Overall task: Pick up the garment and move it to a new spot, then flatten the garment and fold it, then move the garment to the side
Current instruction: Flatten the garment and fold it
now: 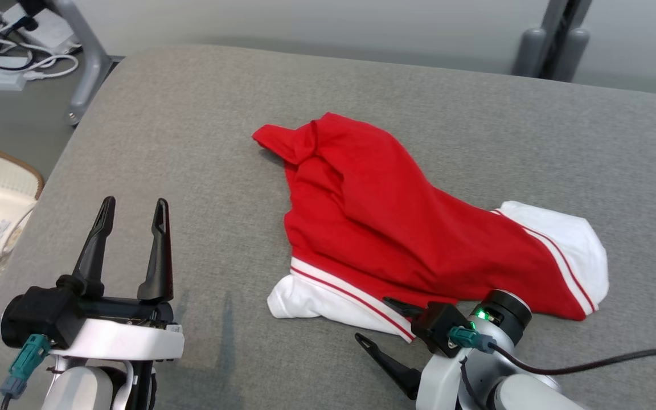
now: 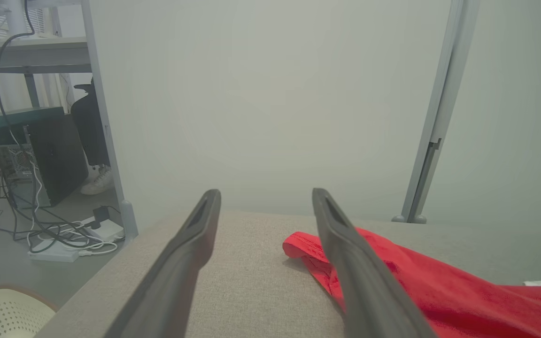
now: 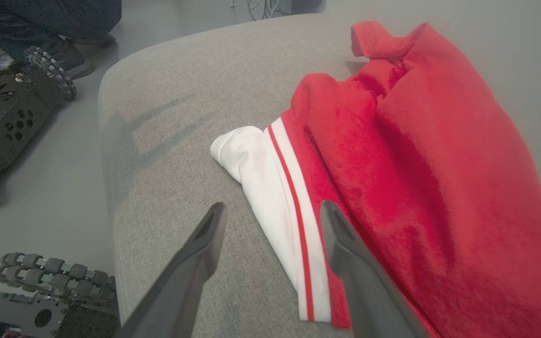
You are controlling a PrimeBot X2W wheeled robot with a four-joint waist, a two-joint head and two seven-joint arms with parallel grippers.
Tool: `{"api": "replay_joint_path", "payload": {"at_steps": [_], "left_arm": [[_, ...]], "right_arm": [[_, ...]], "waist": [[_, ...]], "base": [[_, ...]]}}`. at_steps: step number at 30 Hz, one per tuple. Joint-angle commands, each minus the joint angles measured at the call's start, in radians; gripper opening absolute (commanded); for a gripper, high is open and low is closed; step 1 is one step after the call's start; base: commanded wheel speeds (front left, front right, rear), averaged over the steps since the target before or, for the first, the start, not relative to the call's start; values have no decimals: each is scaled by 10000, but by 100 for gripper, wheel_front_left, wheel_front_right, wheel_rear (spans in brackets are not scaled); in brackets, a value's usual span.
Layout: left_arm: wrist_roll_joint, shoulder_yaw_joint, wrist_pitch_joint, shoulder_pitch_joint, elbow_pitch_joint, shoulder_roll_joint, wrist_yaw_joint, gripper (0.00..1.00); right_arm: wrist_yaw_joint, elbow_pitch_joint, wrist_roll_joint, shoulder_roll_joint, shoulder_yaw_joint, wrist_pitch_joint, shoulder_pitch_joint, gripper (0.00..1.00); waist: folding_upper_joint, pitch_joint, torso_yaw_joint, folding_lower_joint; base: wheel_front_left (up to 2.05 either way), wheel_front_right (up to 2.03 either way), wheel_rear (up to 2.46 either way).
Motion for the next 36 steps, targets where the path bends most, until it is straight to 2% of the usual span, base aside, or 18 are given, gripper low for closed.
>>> {"api": "replay_joint_path", "payload": {"at_steps": [1, 5, 6, 7, 9, 13, 19, 23, 28, 32, 36], "left_arm": [[161, 108, -46, -251, 36, -144, -135, 100], [362, 257, -40, -434, 148, -511, -457, 100], [413, 305, -40, -457, 171, -575, -527, 100], [485, 373, -40, -467, 205, -643, -585, 100], [562, 505, -41, -472, 252, -781, -720, 100], [756, 791, -41, -441, 305, -946, -925, 100], [1015, 1104, -42, -412, 362, -1049, -1147, 100], [1199, 1325, -42, -352, 319, -1043, -1246, 100], [1382, 1565, -41, -251, 212, -965, -1339, 100], [1463, 1726, -41, -223, 72, -890, -1417, 100], [1519, 1868, -41, -210, -37, -837, -1427, 100]], "right_arm": [[-4, 525, 132, -135, 292, 59, -396, 100], [-3, 1752, 325, -222, 1006, 37, -1084, 100], [-3, 2016, 393, -201, 1090, -48, -1235, 87], [-4, 2284, 451, -167, 1145, -106, -1376, 47], [-4, 2839, 530, -124, 1215, -87, -1547, 0], [-4, 3250, 910, -46, 1235, -294, -1824, 0], [-4, 2528, 1943, -241, 1090, -97, -1863, 0], [-3, 1086, 3159, -716, 682, 540, -1551, 0], [-1, -1411, 4874, -1474, -308, 2047, -840, 0], [-1, -3315, 5848, -1882, -1653, 3220, 39, 0], [-1, -4889, 6626, -1816, -3415, 4103, 1050, 0]], "waist": [[0, 406, 624, 0], [0, 579, 999, 0], [0, 611, 1054, 0], [0, 633, 1087, 0], [0, 646, 1113, 0], [0, 698, 984, 0], [0, 694, 533, 0], [0, 639, 4, 0], [0, 594, -705, 0], [0, 638, -1221, 0], [0, 700, -1663, 0]], "base": [[0, 0, 0], [0, 0, 0], [0, 0, 0], [0, 0, 0], [0, 0, 0], [0, 0, 0], [0, 0, 0], [0, 0, 0], [0, 0, 0], [0, 0, 0], [0, 0, 0]]}}
